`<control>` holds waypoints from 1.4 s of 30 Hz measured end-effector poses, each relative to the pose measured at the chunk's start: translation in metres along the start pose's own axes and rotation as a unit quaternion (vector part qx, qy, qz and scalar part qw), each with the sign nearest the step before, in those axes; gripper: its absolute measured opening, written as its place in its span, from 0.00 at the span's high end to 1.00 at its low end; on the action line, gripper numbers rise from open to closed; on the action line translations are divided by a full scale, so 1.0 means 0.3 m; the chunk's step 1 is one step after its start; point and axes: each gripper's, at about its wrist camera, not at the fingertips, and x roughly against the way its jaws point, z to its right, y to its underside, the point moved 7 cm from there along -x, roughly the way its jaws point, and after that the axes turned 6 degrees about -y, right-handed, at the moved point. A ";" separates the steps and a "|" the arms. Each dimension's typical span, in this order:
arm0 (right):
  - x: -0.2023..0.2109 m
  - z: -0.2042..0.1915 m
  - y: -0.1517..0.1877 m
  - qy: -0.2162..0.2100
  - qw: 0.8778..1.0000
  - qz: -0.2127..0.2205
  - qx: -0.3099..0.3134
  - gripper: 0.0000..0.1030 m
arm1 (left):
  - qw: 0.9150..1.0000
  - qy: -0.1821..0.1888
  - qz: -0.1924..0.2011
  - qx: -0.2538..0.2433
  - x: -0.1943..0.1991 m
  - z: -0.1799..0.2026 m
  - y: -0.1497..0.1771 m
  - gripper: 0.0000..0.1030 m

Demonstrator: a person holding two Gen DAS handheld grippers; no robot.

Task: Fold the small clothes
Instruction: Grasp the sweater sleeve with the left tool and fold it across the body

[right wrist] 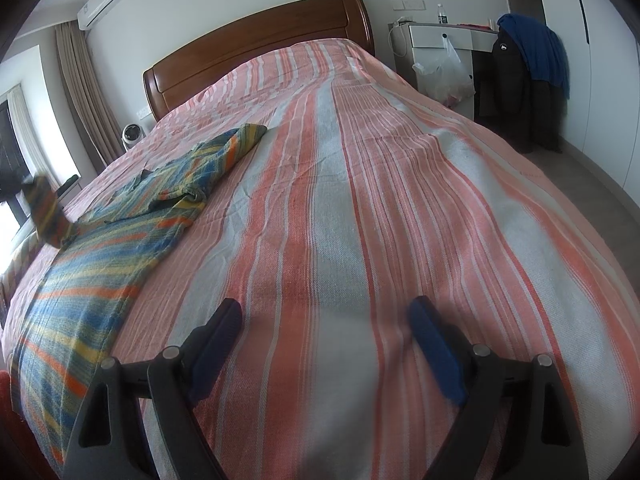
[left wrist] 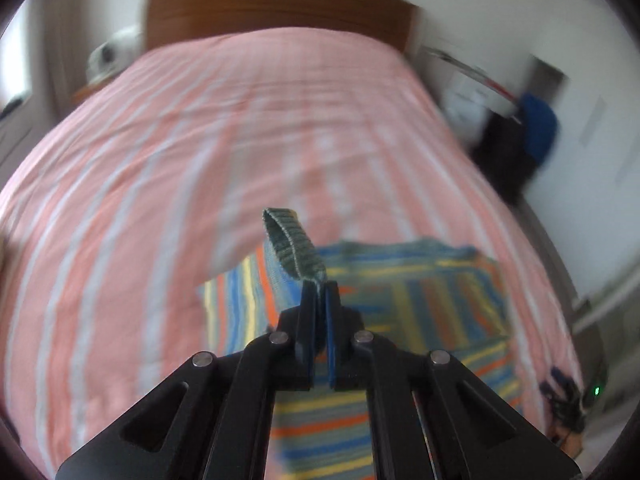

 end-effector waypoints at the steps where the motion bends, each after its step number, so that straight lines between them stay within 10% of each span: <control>1: 0.000 -0.001 0.000 0.001 1.000 0.000 0.000 0.17 | 1.000 0.005 0.000 -0.021 -0.029 0.087 0.006 0.98; 4: -0.001 0.001 -0.003 0.001 1.000 0.000 0.001 0.17 | 0.998 0.031 -0.031 -0.042 -0.140 0.264 0.074 0.94; 6: -0.001 0.002 -0.003 0.001 1.000 0.000 0.001 0.17 | 0.997 0.034 -0.060 -0.039 -0.208 0.330 0.147 0.75; 8: -0.001 0.001 -0.003 0.001 1.000 0.000 0.001 0.17 | 0.995 0.028 -0.092 -0.028 -0.272 0.356 0.218 0.32; 12: 0.000 0.000 -0.002 0.001 1.000 0.000 0.001 0.17 | 0.996 0.018 -0.086 0.008 -0.249 0.255 0.253 0.31; 16: -0.002 -0.001 -0.005 -0.003 1.000 0.002 0.000 0.17 | 0.994 -0.078 -0.058 0.055 -0.215 0.006 0.277 0.12; 20: -0.002 -0.001 -0.006 -0.001 1.000 0.001 0.001 0.16 | 0.970 -0.193 -0.143 0.032 -0.331 -0.185 0.440 0.13; 34: -0.004 -0.011 -0.005 0.002 1.000 0.001 0.004 0.16 | 0.974 -0.215 -0.064 0.013 0.095 -0.354 0.707 0.04; 42: -0.004 -0.013 -0.004 0.006 1.000 0.000 0.007 0.16 | 0.974 -0.189 -0.052 0.115 0.026 -0.487 0.892 0.00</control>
